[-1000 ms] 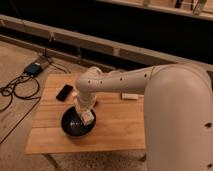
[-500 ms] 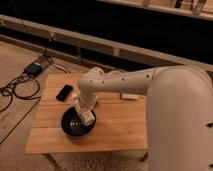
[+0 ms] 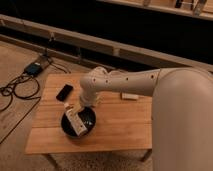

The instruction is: Place the bottle in the ceramic bowl

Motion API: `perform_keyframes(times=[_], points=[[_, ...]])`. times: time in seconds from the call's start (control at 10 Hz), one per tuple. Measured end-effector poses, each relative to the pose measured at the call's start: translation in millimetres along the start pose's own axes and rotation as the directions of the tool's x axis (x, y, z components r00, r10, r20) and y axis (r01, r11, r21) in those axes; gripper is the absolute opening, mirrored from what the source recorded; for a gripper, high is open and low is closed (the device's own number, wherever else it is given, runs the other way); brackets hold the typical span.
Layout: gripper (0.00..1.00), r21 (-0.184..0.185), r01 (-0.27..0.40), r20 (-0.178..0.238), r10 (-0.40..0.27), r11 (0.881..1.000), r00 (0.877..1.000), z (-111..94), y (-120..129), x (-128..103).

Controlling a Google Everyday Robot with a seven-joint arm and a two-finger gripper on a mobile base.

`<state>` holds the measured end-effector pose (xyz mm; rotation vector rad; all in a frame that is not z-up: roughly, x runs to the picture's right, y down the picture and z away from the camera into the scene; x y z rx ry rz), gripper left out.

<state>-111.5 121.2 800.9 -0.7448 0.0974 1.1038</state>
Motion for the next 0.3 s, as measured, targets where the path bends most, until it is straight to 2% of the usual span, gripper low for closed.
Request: perform_keyframes(times=[0.3], points=[[0.80, -0.002, 0.004, 0.000, -0.004, 1.000, 1.000, 0.1, 2.9, -1.1]])
